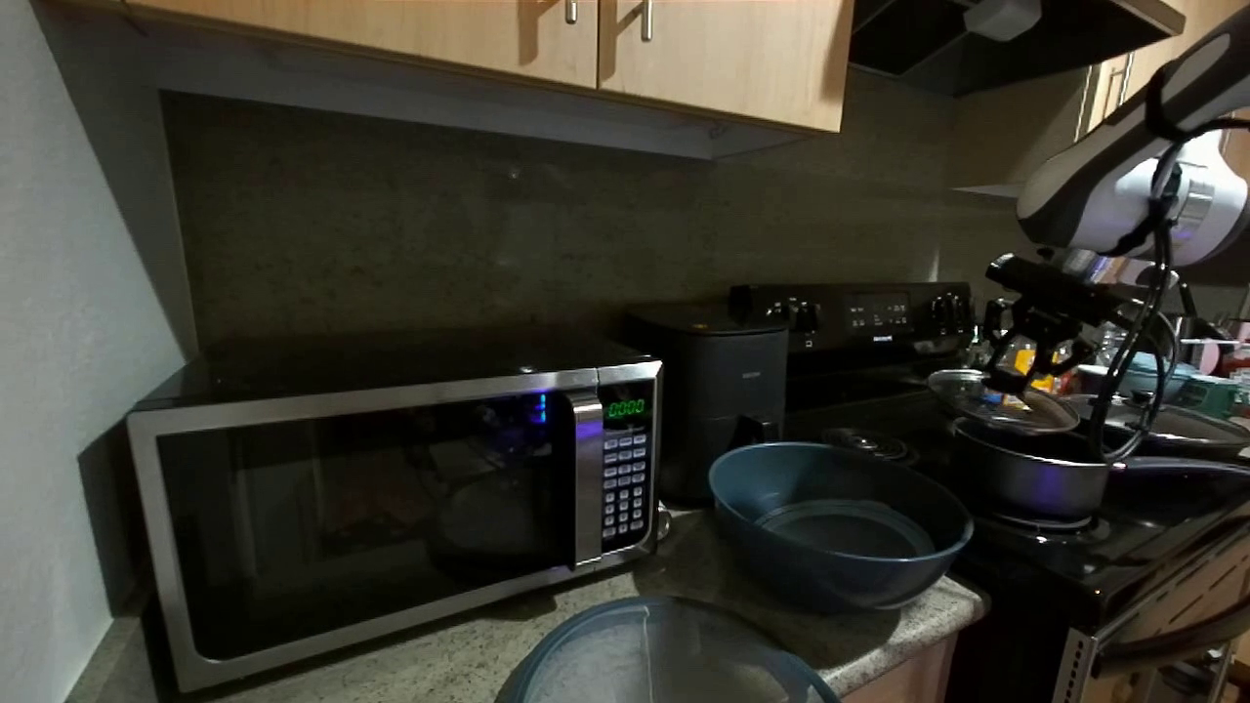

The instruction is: Remove the lid from the bowl, put it on the pot, remove it from the pot and return it back to the bowl

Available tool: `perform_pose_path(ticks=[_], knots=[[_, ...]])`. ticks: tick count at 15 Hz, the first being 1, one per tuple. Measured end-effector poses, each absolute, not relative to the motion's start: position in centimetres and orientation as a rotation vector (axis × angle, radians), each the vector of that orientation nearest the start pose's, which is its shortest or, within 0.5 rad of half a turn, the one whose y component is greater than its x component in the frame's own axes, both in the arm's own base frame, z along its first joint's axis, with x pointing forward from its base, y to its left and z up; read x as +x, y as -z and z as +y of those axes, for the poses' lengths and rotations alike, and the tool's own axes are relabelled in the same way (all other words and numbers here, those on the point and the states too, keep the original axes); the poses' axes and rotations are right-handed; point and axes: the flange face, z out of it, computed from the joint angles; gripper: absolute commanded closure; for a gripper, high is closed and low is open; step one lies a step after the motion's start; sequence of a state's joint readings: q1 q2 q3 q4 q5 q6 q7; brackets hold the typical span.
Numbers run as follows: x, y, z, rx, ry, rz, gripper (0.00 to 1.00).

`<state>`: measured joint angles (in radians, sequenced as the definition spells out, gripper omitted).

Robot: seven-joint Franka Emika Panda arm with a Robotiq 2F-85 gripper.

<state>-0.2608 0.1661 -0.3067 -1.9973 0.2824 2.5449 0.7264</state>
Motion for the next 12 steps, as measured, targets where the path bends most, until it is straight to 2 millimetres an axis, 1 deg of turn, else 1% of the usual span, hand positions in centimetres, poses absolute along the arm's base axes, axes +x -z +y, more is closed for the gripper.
perform_pose_path(ticks=[3,7,9,12], knots=[[53.3,-40.7,-34.1,-2.121,0.525,2.021,0.78],[54.1,-39.7,-34.6,-2.098,0.44,2.076,0.78],[54.1,-39.3,-34.7,-2.092,0.386,2.1,0.78],[53.5,-39.0,-35.3,-2.073,0.325,2.144,0.78]])
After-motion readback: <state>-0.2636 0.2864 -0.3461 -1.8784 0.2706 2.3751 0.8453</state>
